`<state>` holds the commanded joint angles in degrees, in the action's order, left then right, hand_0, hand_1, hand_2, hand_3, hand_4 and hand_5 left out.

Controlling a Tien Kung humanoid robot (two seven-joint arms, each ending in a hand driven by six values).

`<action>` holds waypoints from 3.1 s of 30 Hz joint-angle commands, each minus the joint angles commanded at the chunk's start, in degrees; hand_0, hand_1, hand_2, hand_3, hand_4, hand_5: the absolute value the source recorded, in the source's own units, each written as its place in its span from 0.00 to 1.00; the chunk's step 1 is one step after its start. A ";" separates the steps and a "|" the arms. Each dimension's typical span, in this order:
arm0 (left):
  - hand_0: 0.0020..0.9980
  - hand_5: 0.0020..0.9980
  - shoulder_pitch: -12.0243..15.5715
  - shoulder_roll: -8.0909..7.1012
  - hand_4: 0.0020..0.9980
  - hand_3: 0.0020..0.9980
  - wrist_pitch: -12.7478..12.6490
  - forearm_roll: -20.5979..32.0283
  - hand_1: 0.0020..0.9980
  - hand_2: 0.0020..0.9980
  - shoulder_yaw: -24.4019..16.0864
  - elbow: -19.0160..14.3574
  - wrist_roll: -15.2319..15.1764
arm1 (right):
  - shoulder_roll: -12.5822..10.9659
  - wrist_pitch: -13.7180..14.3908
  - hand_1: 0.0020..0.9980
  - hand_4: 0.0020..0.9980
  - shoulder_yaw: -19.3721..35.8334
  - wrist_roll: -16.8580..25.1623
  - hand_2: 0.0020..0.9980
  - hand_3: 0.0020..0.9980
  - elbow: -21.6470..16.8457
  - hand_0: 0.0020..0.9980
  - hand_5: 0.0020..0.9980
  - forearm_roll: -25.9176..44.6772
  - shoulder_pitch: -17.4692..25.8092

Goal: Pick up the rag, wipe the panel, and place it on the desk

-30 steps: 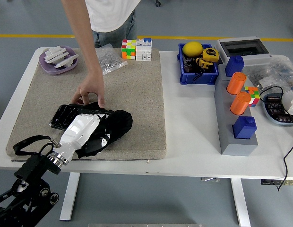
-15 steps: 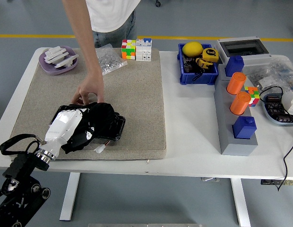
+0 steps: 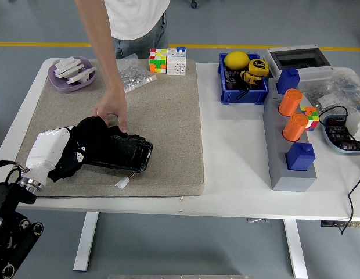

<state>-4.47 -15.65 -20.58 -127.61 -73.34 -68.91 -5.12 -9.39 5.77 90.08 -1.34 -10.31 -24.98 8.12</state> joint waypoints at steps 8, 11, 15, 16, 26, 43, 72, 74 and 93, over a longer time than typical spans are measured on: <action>0.26 0.00 0.26 -0.17 0.38 0.52 -0.20 -0.24 0.31 0.55 -2.43 1.11 -0.13 | 0.00 -0.19 0.62 1.00 -0.18 0.37 0.68 0.61 0.00 0.76 0.51 0.37 0.09; 0.26 0.00 0.06 -0.30 0.38 0.52 -0.34 -0.26 0.31 0.55 -3.32 1.82 -0.10 | 0.08 -0.28 0.62 1.00 -0.18 0.66 0.68 0.61 0.00 0.76 0.51 0.42 0.13; 0.26 0.00 -0.09 -0.63 0.38 0.52 -0.35 -1.82 0.31 0.55 -4.36 2.50 0.14 | 0.06 -0.56 0.62 1.00 -0.04 0.74 0.68 0.61 0.00 0.76 0.51 0.34 0.11; 0.26 0.00 -0.11 -0.71 0.38 0.52 -0.30 -2.39 0.31 0.55 -4.60 2.60 0.19 | 0.02 -0.73 0.62 1.00 -0.08 0.74 0.68 0.61 0.00 0.76 0.51 0.37 0.13; 0.25 0.00 -0.47 -1.33 0.38 0.52 -0.28 -2.39 0.31 0.55 -5.99 3.46 0.22 | 0.12 -1.30 0.62 1.00 -1.24 0.55 0.68 0.61 0.00 0.76 0.51 1.42 0.10; 0.26 0.00 -0.23 -0.21 0.39 0.52 0.05 -2.39 0.31 0.55 1.34 -3.52 1.43 | 0.13 -1.49 0.62 1.00 -0.73 0.64 0.68 0.61 0.00 0.76 0.51 1.10 -0.30; 0.25 0.00 -0.94 0.45 0.40 0.52 0.99 -2.39 0.31 0.55 18.07 -10.85 3.44 | -0.05 -1.48 0.62 1.00 -0.70 0.02 0.68 0.61 0.00 0.76 0.51 1.06 -0.56; 0.26 0.00 -0.82 0.56 0.40 0.52 0.93 -2.39 0.31 0.55 18.25 -11.07 3.49 | 0.00 -1.40 0.62 1.00 -1.03 -0.04 0.68 0.61 0.00 0.76 0.51 1.34 -0.54; 0.25 0.00 -0.26 1.08 0.41 0.52 0.16 -2.39 0.31 0.55 9.41 -6.07 2.32 | -0.23 -1.35 0.62 1.00 -1.47 -0.10 0.68 0.61 0.00 0.76 0.51 1.15 -0.39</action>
<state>-4.73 -14.57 -20.42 -130.00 -63.94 -74.98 -2.80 -9.61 4.42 88.60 -1.44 -10.31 -23.83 7.73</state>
